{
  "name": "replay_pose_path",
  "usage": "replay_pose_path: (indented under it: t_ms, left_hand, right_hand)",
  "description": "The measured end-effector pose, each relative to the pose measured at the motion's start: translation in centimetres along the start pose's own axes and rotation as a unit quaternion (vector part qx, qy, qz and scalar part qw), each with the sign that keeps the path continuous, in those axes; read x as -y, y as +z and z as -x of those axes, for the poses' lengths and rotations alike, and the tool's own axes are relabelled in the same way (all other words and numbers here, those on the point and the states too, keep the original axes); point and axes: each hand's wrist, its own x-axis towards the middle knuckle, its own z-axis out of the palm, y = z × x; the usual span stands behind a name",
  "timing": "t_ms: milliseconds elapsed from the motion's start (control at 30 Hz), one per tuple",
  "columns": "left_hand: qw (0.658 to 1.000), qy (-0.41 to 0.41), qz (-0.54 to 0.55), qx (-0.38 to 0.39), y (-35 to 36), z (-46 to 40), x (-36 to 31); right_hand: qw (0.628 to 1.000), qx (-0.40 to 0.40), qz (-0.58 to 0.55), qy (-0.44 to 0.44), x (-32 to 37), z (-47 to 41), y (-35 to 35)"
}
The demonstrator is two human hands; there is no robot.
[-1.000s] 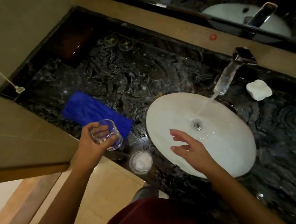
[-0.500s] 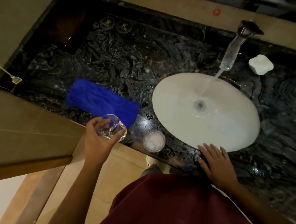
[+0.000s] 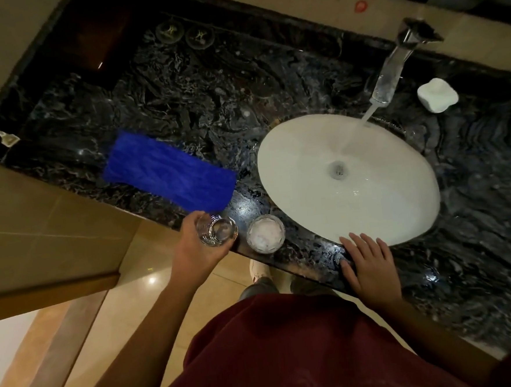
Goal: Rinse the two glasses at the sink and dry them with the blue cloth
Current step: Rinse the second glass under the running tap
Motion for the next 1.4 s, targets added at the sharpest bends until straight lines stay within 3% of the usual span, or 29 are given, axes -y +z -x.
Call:
replay_pose_path:
  t_ms: [400,567,767,900,1033,1267,1400]
  left_hand:
    - [0.996,0.054,-0.071,0.010,0.7,-0.9,0.9]
    - [0.965,0.217,-0.146,0.003,0.3,-0.8,-1.0]
    - [0.903,0.338,-0.228,0.138,2.7,-0.9,-4.5]
    - [0.861,0.326,-0.320,0.224,4.1,-1.7,-5.7]
    - [0.844,0.306,-0.345,0.274,4.4,-2.6,-6.4]
    - [0.859,0.294,-0.299,0.295,4.6,-3.2,-7.2]
    - [0.929,0.191,-0.140,0.284,5.6,-5.0,-10.0]
  right_hand:
    - [1.000,-0.007,0.004,0.005,-0.2,0.0,0.4]
    - [1.000,-0.017,-0.005,0.008,-0.3,-0.1,0.6]
    - [1.000,-0.018,-0.011,0.013,-0.3,-0.1,0.6]
    - [1.000,-0.015,-0.009,0.012,-0.2,-0.1,0.4]
    - [1.000,-0.018,-0.014,0.011,-0.1,-0.1,0.1]
    - [0.998,-0.032,-0.041,0.020,-0.1,-0.1,0.1]
    - [0.997,-0.011,-0.064,0.033,0.0,-0.9,-0.9]
